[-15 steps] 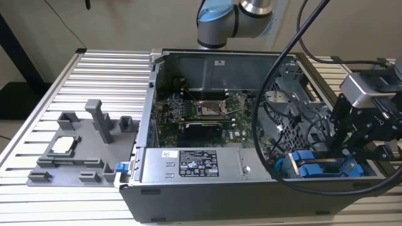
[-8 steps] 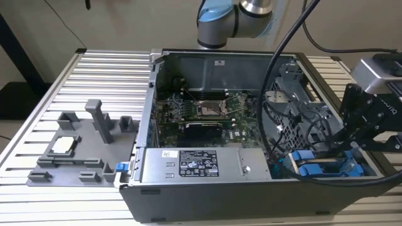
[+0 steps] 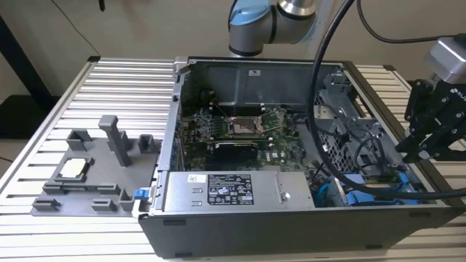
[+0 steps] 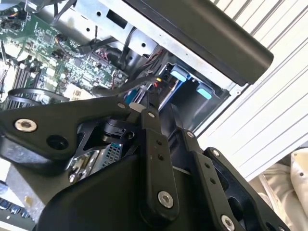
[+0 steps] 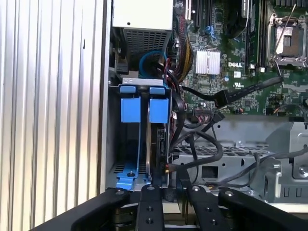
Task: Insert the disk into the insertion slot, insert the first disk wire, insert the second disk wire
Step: 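Insert the first disk wire, then insert the second disk wire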
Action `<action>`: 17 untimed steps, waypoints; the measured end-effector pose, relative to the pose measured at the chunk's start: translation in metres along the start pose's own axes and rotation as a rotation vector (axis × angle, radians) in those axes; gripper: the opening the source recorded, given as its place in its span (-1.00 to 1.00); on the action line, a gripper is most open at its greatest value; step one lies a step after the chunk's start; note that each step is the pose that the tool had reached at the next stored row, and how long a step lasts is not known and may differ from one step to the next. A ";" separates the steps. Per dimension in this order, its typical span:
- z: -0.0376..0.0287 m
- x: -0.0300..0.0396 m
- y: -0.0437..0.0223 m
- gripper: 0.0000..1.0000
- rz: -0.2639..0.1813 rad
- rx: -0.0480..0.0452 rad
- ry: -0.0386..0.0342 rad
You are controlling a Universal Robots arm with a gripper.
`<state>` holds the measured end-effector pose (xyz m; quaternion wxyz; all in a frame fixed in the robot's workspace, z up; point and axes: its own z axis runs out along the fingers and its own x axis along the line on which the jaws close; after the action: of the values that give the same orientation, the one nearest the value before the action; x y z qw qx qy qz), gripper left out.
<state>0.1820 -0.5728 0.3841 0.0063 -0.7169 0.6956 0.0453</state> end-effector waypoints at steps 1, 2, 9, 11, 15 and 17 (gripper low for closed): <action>-0.0013 -0.0001 0.0002 -0.46 0.000 0.0000 0.0000; -0.0013 -0.0001 0.0002 -0.46 0.000 0.0000 -0.0001; -0.0011 -0.0045 0.0000 -0.46 0.000 0.0001 0.0002; -0.0007 -0.0103 -0.0002 -0.46 0.000 0.0001 0.0001; 0.0003 -0.0226 -0.0006 -0.46 0.000 0.0001 0.0000; 0.0007 -0.0280 -0.0007 -0.46 0.000 0.0001 -0.0001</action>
<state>0.1819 -0.5448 0.3854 0.0064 -0.7169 0.6956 0.0453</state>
